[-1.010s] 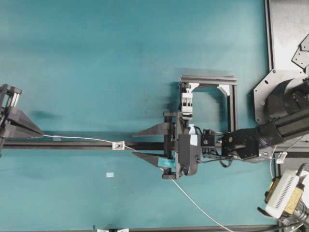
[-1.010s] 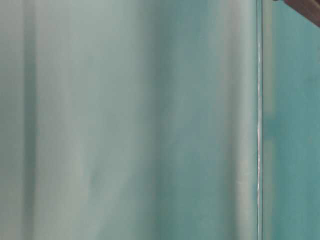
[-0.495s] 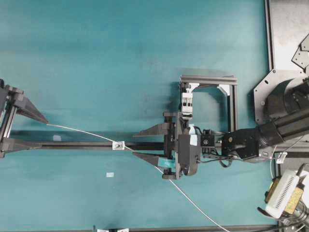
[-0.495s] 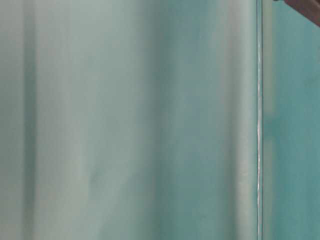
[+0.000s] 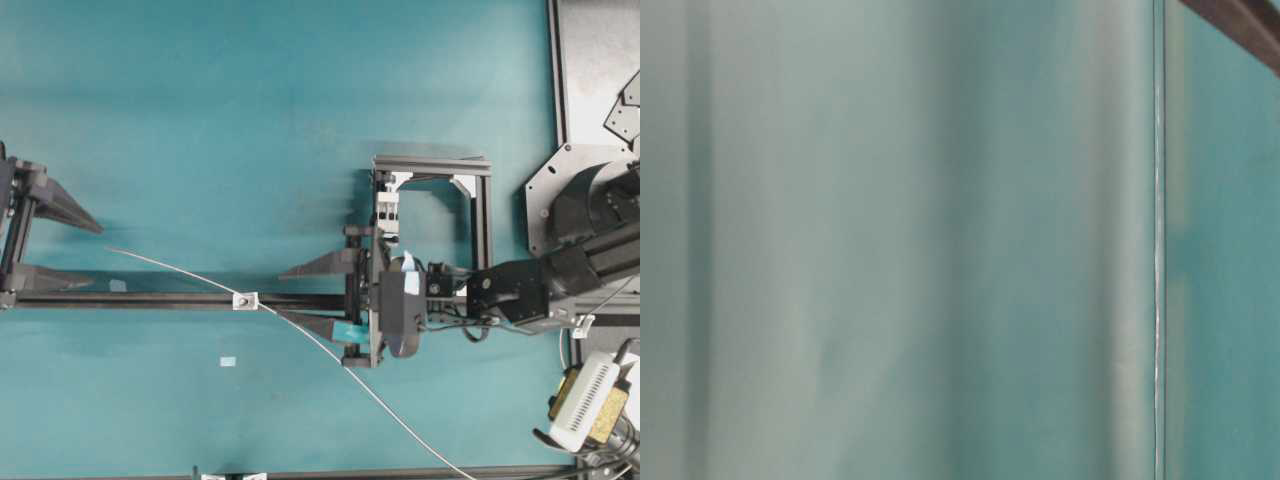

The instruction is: Insert the wire into the hole on the right side and pull it with the left arm.

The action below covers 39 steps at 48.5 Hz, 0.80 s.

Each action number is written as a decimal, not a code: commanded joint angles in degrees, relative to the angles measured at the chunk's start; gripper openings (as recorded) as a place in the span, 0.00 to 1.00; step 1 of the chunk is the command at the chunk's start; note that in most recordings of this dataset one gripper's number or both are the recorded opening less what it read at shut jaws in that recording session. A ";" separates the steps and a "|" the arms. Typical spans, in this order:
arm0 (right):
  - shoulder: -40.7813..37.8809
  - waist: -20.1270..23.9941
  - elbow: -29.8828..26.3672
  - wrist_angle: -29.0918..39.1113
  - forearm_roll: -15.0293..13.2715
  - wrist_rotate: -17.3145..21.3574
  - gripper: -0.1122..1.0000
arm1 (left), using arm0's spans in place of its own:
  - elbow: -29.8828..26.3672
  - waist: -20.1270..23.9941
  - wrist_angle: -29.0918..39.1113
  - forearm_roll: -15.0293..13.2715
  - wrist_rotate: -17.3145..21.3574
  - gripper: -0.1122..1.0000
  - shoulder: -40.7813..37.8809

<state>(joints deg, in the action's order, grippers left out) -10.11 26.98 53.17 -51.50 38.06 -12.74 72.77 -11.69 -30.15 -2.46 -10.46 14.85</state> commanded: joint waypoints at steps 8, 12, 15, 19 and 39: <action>4.22 -1.76 1.05 -0.26 0.00 -0.26 0.68 | 0.00 2.37 -0.26 0.18 0.26 0.88 3.43; 4.92 -2.29 1.58 -0.26 0.00 -0.26 0.68 | 0.18 2.99 -0.18 0.18 0.35 0.88 4.39; 5.54 -2.72 1.93 -0.26 -0.09 -0.35 0.68 | 0.35 3.43 0.09 0.18 0.97 0.88 5.01; 6.15 -2.99 2.29 -0.26 -0.09 -0.35 0.68 | 0.35 3.96 0.79 0.18 2.11 0.88 6.06; 9.05 -4.57 4.04 -0.26 0.00 -0.35 0.68 | 0.09 7.03 1.49 0.18 7.12 0.88 8.79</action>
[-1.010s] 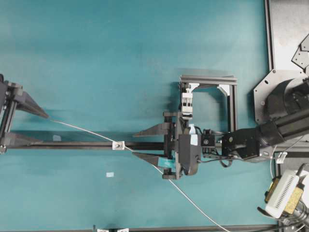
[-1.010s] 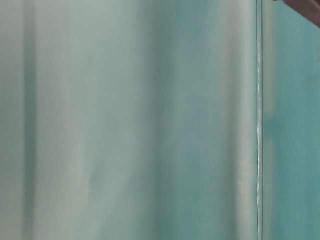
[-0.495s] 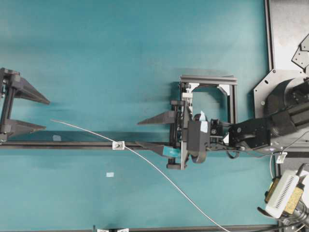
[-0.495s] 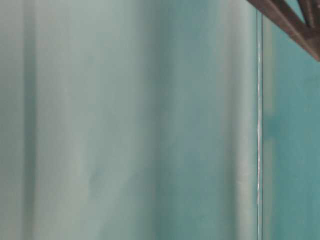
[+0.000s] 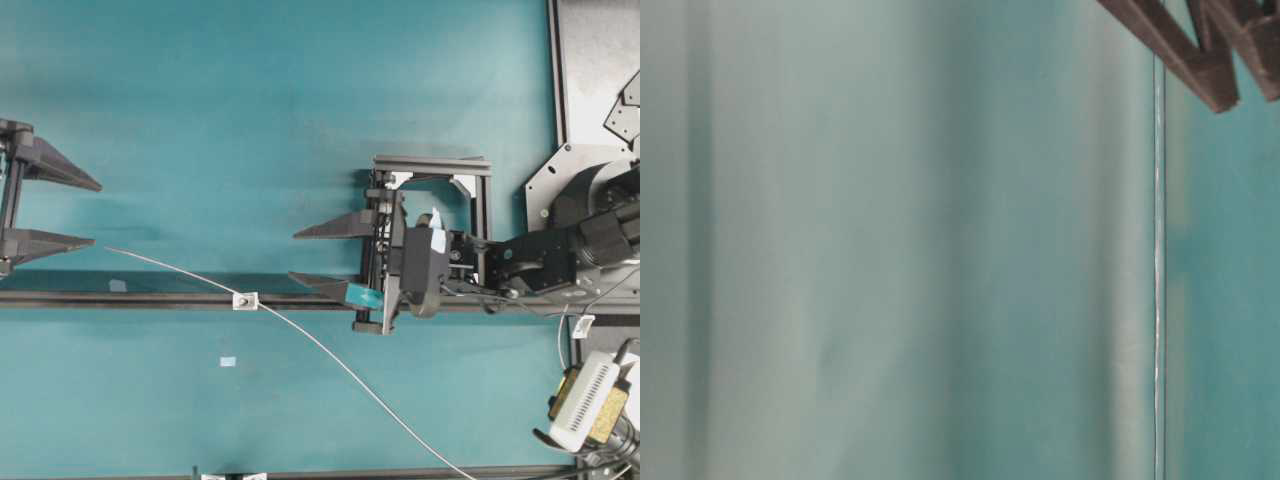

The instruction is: Insert the wire into the hole on the right side and pull it with the left arm.

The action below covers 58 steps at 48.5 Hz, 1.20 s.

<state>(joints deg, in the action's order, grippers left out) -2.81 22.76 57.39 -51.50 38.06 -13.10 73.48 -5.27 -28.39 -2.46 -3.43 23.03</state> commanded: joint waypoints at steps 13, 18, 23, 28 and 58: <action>2.20 -0.62 0.00 -0.26 0.00 0.26 0.68 | -0.35 0.97 -0.26 0.18 0.09 0.88 0.62; 2.20 -0.62 0.00 -0.26 0.00 0.26 0.68 | -0.35 0.97 -0.26 0.18 0.09 0.88 0.62; 2.20 -0.62 -0.09 -0.35 0.00 0.35 0.68 | -0.35 0.97 -0.26 0.18 0.09 0.88 0.62; 2.20 -0.62 0.00 -0.26 0.00 0.53 0.68 | -0.35 0.97 -0.26 0.18 0.09 0.88 0.62; 1.93 -0.62 -0.35 1.41 0.00 0.62 0.68 | -0.62 0.97 -0.53 0.18 0.09 0.88 0.35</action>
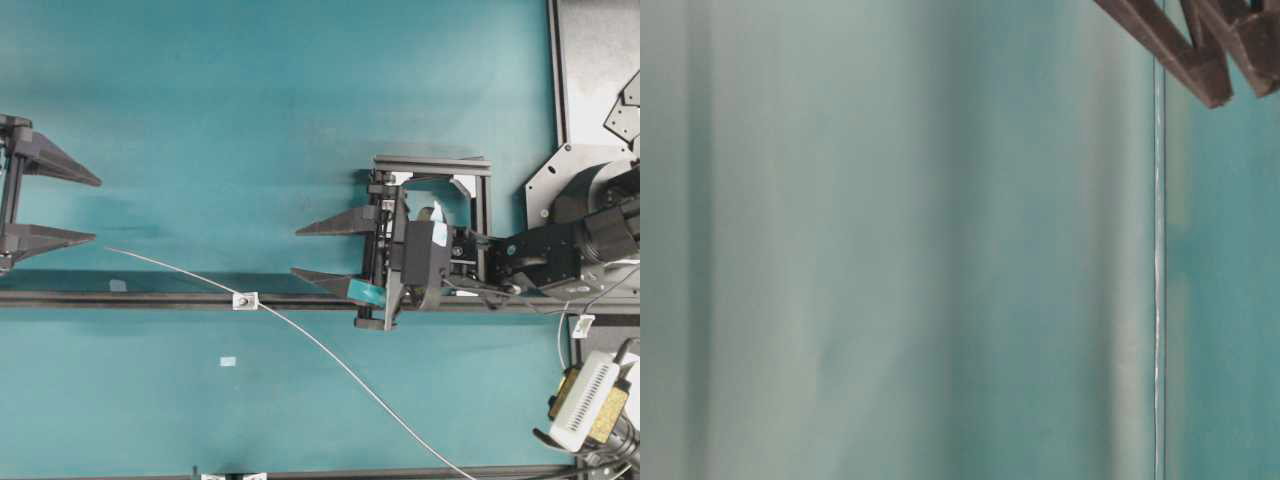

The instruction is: Insert the wire into the hole on the right side and pull it with the left arm.

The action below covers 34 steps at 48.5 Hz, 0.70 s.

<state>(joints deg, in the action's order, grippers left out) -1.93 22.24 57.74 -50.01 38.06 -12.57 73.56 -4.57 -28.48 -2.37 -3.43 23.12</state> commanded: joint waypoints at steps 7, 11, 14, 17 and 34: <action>0.70 -0.09 -1.14 0.44 0.00 0.09 0.68 | -0.70 0.26 -0.44 0.09 0.09 0.88 0.18; 0.70 -0.09 -1.14 0.53 0.00 0.09 0.68 | -0.79 0.26 -0.44 0.09 0.09 0.88 0.18; 0.70 -0.09 -1.14 0.53 0.00 0.09 0.68 | -0.79 0.26 -0.44 0.09 0.09 0.88 0.18; 0.70 -0.09 -1.23 0.53 0.00 0.09 0.68 | -0.79 0.26 -0.44 0.09 0.09 0.88 0.09; 0.70 -0.09 -1.23 0.53 0.00 0.09 0.68 | -0.79 0.26 -0.53 0.09 0.00 0.88 0.09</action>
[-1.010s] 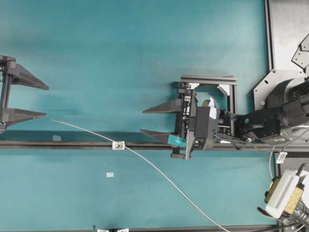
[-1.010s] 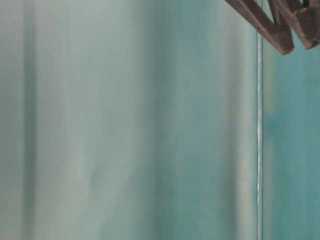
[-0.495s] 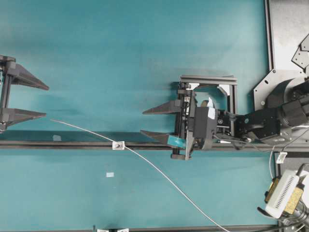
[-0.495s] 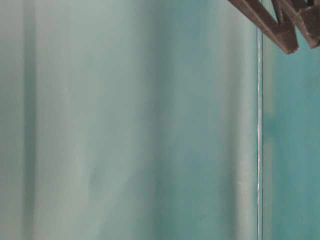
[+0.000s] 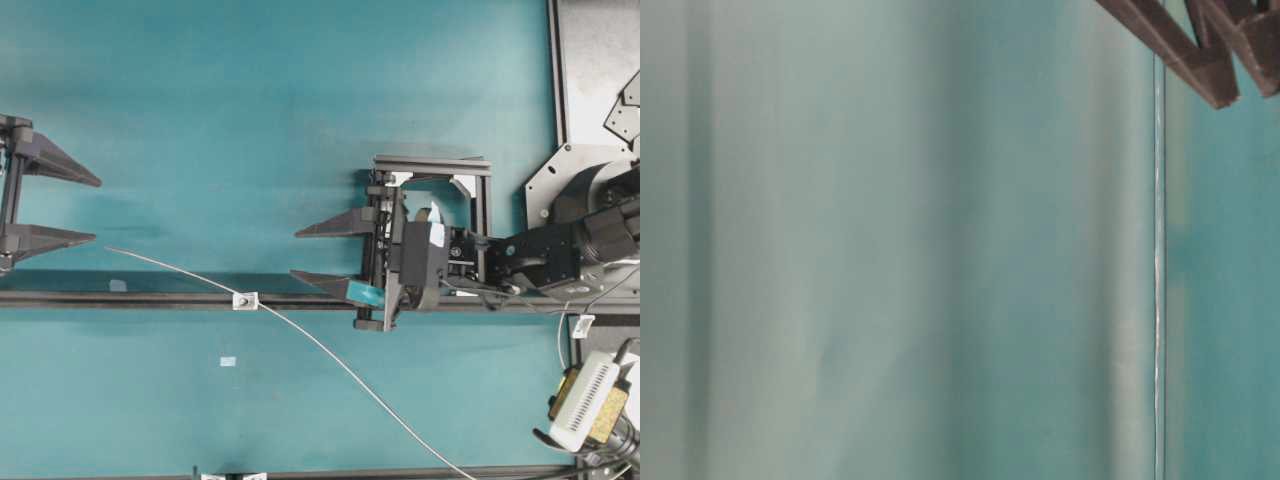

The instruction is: Insert the wire into the hole on the right side and pull it with the left arm.

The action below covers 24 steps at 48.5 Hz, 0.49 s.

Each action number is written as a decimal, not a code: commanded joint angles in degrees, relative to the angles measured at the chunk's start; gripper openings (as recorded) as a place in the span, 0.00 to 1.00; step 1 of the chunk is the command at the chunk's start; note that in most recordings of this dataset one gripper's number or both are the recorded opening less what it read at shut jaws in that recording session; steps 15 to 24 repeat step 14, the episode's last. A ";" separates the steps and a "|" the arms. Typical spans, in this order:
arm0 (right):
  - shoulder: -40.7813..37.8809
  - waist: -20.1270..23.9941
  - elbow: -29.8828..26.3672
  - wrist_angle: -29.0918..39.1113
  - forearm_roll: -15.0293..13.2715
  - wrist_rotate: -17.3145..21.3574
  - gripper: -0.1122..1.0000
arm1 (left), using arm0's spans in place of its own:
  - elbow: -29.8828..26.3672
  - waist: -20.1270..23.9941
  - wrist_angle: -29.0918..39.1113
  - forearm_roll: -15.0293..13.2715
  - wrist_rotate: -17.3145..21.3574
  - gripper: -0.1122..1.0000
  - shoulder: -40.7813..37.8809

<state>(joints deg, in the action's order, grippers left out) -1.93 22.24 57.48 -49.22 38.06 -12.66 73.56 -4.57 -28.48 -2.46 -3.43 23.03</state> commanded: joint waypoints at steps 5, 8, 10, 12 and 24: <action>0.70 -0.09 -0.97 -0.26 0.00 0.18 0.68 | -0.79 0.26 -0.53 0.18 0.00 0.88 0.18; 0.70 -0.09 -1.14 -0.26 0.00 0.18 0.68 | -0.79 0.26 -0.53 0.18 0.00 0.88 0.18; 0.70 -0.09 -1.14 -0.26 0.00 0.18 0.68 | -0.79 0.26 -0.53 0.18 0.00 0.88 0.26; 0.70 -0.09 -1.14 -0.26 0.00 0.18 0.68 | -0.70 0.26 -0.53 0.18 0.00 0.88 0.26; 0.70 -0.09 -1.14 -0.18 0.00 0.18 0.68 | -0.62 0.26 -0.53 0.18 0.00 0.88 0.18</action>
